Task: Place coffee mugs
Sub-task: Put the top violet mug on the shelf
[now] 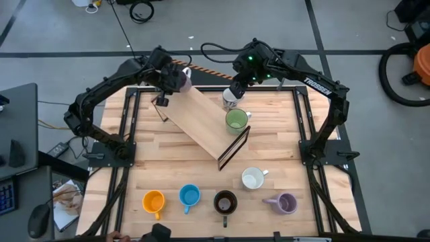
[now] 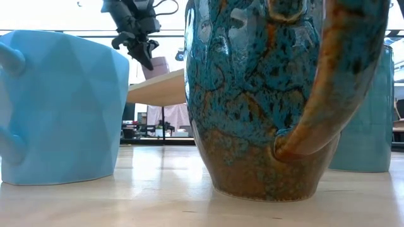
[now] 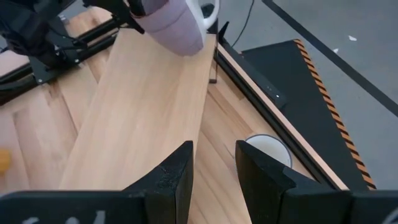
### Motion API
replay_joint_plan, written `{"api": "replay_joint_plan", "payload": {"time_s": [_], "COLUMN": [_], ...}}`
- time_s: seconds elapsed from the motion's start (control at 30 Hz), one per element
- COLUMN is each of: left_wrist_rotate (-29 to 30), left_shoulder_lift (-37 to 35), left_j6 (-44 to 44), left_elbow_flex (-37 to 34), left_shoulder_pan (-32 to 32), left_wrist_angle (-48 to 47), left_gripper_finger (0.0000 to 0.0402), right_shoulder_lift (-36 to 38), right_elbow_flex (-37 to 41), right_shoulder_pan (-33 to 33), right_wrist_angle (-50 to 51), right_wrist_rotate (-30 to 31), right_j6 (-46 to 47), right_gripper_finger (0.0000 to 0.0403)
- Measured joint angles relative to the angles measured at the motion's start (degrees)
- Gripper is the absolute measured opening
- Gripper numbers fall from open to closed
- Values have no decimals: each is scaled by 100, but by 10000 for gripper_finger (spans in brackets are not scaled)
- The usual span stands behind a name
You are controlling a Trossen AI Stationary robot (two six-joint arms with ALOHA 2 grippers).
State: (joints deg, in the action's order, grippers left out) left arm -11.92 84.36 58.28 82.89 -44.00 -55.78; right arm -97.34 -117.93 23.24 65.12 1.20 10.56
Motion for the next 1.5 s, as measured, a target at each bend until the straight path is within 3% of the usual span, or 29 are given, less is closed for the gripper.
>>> {"api": "replay_joint_plan", "payload": {"time_s": [1.23, 1.5], "left_wrist_rotate": [-82, 150], "left_shoulder_lift": [0, 2], "left_j6": [-59, -61], "left_elbow_flex": [-4, -4], "left_shoulder_pan": [-91, -89], "left_wrist_angle": [-366, -187], "left_gripper_finger": [34, 34], "right_shoulder_lift": [0, 0], "right_elbow_flex": [0, 0], "right_shoulder_pan": [-131, -146], "right_wrist_angle": [13, 12], "right_wrist_rotate": [-132, -132], "right_j6": [141, 138], "right_gripper_finger": [126, 126]}}
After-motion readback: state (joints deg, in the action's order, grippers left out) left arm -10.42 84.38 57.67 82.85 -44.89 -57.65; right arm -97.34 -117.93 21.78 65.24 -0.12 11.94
